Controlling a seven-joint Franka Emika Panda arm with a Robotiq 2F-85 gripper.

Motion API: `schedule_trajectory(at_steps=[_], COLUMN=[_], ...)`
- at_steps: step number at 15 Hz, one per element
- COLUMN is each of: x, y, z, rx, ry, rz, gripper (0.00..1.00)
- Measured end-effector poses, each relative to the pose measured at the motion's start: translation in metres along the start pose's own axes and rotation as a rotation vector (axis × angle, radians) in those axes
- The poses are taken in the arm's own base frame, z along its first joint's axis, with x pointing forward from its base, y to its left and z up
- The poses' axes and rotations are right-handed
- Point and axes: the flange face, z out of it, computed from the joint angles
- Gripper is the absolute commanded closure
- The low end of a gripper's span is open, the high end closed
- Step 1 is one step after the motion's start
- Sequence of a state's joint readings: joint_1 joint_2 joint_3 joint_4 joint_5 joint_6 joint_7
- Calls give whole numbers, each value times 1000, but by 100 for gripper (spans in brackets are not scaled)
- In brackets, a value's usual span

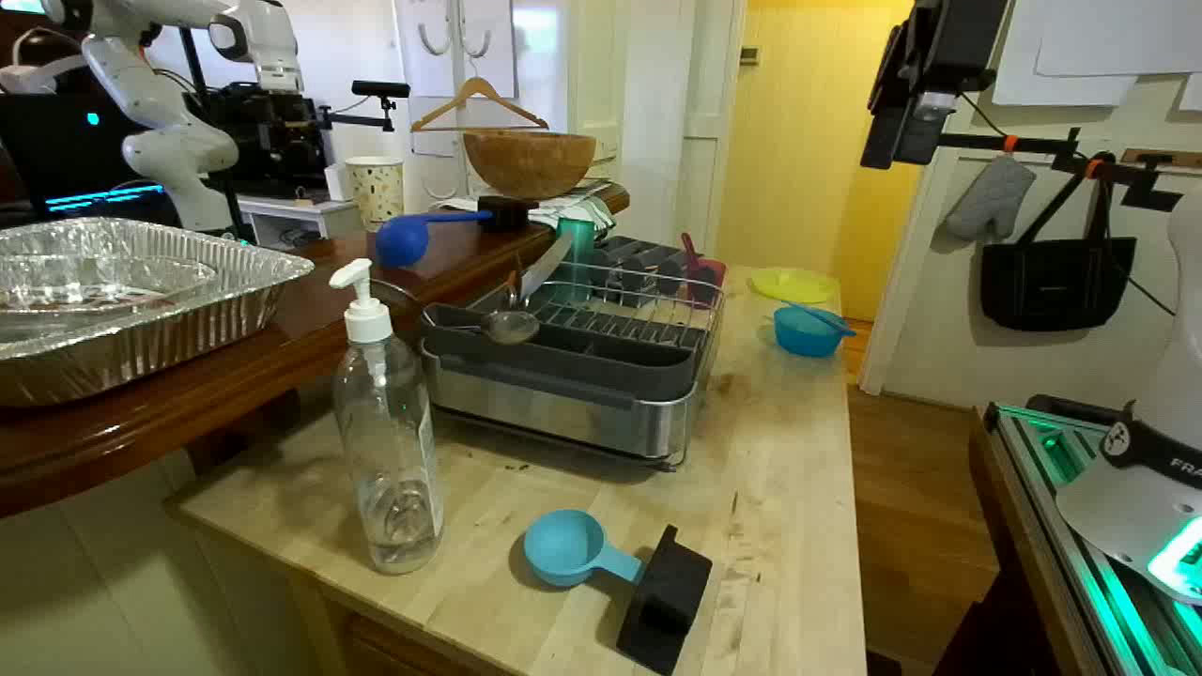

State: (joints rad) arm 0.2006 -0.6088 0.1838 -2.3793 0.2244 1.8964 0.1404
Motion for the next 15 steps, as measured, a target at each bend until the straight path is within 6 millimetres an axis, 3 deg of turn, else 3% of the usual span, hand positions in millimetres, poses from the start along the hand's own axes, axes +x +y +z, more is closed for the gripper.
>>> schedule_trajectory(at_steps=[10,12,15], x=[2,6,12], y=[6,26,75], z=[0,0,0], rx=[-10,-26,-46], ry=[7,17,34], rz=[27,108,257], gripper=[0,0,0])
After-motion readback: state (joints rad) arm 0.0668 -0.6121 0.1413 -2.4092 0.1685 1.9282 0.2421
